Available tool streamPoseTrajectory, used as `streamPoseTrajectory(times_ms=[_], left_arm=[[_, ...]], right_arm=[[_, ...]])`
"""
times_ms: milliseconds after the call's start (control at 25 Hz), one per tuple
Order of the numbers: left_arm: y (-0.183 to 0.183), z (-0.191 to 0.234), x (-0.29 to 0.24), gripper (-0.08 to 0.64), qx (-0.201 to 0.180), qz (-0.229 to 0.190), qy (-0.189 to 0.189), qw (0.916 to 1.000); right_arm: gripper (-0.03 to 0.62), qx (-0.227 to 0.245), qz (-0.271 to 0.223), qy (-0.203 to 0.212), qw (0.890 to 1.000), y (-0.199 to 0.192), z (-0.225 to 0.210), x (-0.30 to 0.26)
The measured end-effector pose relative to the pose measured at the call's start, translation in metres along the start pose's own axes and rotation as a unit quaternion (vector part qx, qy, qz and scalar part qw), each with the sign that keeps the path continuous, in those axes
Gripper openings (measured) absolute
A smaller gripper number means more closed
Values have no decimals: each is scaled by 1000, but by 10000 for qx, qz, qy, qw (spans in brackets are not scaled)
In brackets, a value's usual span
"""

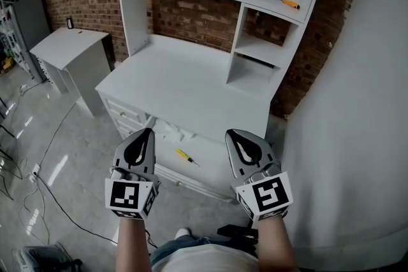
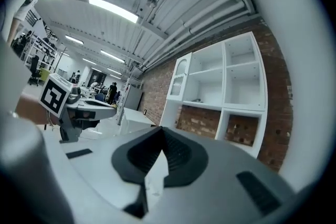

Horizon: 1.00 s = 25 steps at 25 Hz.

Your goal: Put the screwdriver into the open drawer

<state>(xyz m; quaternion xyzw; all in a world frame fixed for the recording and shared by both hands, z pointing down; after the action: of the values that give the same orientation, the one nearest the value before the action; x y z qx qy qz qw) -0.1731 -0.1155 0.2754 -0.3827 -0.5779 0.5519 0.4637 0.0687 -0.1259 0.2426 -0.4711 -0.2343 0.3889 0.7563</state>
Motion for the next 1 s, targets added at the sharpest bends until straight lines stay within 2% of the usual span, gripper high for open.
streamPoseTrajectory(times_ms=[320, 480, 680, 1000], left_arm=[[15, -6, 6, 12, -214, -137, -24, 9997], [22, -11, 6, 12, -268, -175, -30, 9995], [25, -13, 9, 12, -374, -155, -43, 9992], [30, -12, 15, 12, -334, -197, 8, 9992]], right_arm=[[11, 139, -242, -154, 9995, 14, -3, 10], [11, 11, -345, -189, 9992, 16, -9, 13], [11, 24, -328, -211, 9992, 14, -8, 11], [11, 105, -319, -205, 9992, 16, -3, 12]])
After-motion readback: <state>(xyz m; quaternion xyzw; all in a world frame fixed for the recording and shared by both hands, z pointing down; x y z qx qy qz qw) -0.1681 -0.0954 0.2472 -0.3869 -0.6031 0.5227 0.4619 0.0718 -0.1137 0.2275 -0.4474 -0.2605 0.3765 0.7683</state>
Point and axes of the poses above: the fingertips, and each gripper's own axes: x backward along the fingers, z to its left, y out of its top, the point moved 8 cm from there along x, backward along the fingers, and after that the axes turned 9 degrees about x, right-handed, at the moved point
